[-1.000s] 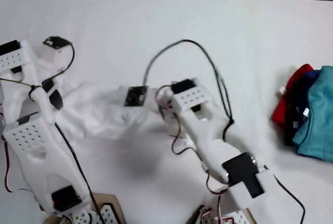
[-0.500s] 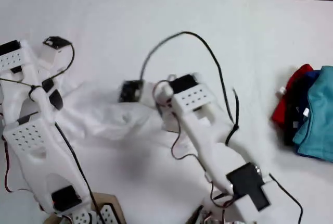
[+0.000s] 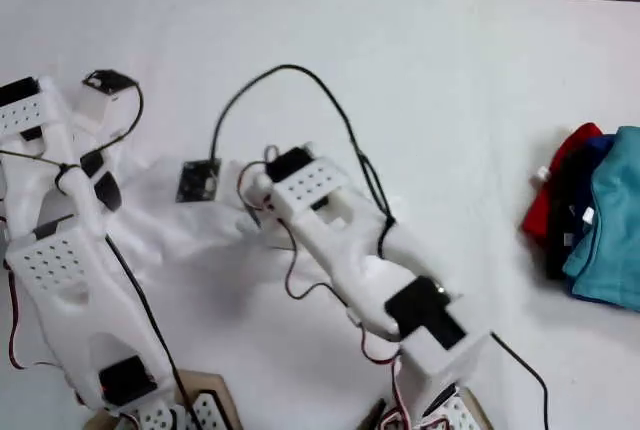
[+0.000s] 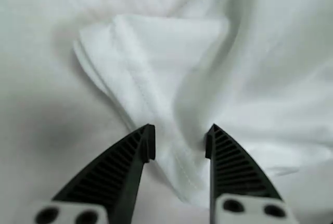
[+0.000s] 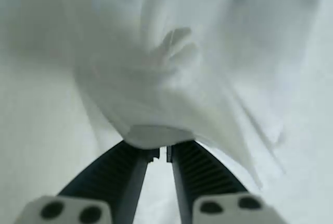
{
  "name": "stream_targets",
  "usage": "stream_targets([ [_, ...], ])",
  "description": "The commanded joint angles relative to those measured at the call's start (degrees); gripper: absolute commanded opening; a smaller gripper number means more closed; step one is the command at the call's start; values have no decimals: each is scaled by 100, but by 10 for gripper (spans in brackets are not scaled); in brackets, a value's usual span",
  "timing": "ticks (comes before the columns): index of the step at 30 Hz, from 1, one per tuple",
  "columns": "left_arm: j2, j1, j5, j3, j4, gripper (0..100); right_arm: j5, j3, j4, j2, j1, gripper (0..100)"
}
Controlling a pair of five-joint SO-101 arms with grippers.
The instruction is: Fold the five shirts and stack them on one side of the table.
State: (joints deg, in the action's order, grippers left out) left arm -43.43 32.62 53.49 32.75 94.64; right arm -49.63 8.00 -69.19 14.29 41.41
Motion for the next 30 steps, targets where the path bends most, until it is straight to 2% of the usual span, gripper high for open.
stream_targets([
  [1,26,18,18,22,-9,184,79,-985,-312,215,119,45],
  [6,26,18,18,22,-26,184,79,-1679,-602,620,119,45],
  [15,26,26,18,22,-35,184,79,-1978,-295,1745,-31,45],
  [23,26,18,18,22,-35,184,105,-2796,-1578,567,-171,45],
  [26,26,18,18,57,-44,184,105,-2365,-1991,4,-391,45],
  [30,26,0,26,66,-62,184,79,-1108,-2123,-831,-497,45],
])
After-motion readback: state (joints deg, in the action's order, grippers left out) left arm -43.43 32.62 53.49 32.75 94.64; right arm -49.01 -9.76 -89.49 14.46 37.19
